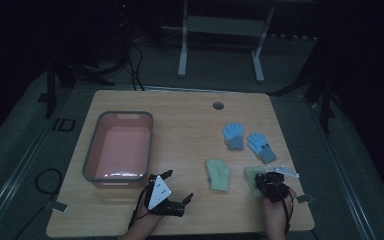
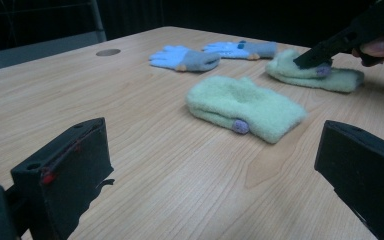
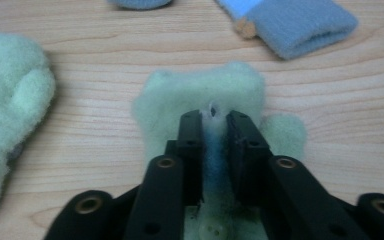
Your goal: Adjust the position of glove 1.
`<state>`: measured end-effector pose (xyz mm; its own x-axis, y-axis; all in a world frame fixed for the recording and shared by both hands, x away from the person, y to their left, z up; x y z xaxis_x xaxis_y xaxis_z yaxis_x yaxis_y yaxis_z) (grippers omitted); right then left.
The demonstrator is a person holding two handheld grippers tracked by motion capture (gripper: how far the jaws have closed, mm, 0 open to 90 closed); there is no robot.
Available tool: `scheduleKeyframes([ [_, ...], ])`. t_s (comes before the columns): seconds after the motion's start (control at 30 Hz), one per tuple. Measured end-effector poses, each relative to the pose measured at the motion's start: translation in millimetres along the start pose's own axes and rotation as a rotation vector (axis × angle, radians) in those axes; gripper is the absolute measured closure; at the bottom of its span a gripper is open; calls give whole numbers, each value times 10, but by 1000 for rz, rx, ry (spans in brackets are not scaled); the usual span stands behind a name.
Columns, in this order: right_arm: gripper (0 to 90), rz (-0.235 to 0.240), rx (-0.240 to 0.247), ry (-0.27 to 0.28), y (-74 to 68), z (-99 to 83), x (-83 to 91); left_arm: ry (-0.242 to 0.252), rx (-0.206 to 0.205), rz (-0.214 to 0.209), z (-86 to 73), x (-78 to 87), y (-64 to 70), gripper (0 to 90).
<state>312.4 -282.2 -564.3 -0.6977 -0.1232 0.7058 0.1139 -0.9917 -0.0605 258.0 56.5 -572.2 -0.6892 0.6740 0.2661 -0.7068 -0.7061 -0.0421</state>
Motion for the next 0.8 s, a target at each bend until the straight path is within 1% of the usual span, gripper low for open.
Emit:
scheduleKeyframes([
  [0.07, 740, 2, 3, -1, -1, 2, -4, 1, 0, 0, 0, 0, 0, 17],
  [0.1, 712, 9, 0, -1, 6, 10, -2, 1, -1, 0, 0, 1, 1, 17],
  [0.17, 697, 13, 1, -2, 7, 17, 4, 1, -5, 1, 0, 2, 4, 17],
  [0.23, 660, 17, 11, 6, 5, 41, 36, 1, -6, -1, 0, 2, 7, 17],
  [0.27, 648, 21, 24, 10, 6, 56, 55, 1, -5, -1, 0, 2, 6, 17],
  [0.3, 634, 28, 52, 15, 21, 93, 97, 3, -2, -2, 0, 0, 5, 17],
  [0.33, 634, 28, 52, 15, 21, 93, 97, 3, 1, -3, 1, -1, 4, 17],
  [0.37, 631, 41, 63, 22, 32, 116, 124, 1, -1, -4, 0, -1, 3, 17],
  [0.4, 631, 39, 85, 24, 43, 139, 152, 1, -1, -4, 1, -2, 4, 17],
  [0.43, 625, 63, 137, 38, 66, 184, 200, -1, -4, -3, 0, 0, 4, 17],
  [0.47, 625, 63, 137, 38, 66, 184, 200, -1, -7, -3, 0, 0, 6, 17],
  [0.5, 605, 81, 197, 40, 97, 219, 231, -1, -7, -1, 0, 0, 7, 17],
  [0.53, 605, 81, 197, 40, 97, 219, 231, 0, -8, 0, 1, 0, 7, 17],
  [0.6, 601, 87, 257, 35, 138, 250, 239, -2, -4, 0, 0, 0, 6, 17],
  [0.67, 603, 148, 314, 36, 177, 284, 245, -2, -2, 0, 0, -2, 3, 17],
  [0.7, 608, 173, 355, 29, 221, 320, 253, -2, -1, 1, 0, -2, 2, 17],
  [0.73, 608, 219, 368, 28, 239, 339, 264, -2, -1, 1, 0, -2, 2, 17],
  [0.77, 608, 219, 368, 28, 239, 339, 264, -2, -1, 0, 0, -3, 3, 17],
  [0.8, 607, 244, 386, 40, 253, 355, 277, -2, -2, 0, 0, -2, 3, 17],
])
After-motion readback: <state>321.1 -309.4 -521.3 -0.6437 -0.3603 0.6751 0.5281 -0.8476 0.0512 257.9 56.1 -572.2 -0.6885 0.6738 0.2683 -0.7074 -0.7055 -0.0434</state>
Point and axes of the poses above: each handheld gripper's, and its own axes: x roughly backward along the jaws, z roughly out of its top, y roughly to its right, the point moved 3 cm from there along -x, roughly forward along the jaws
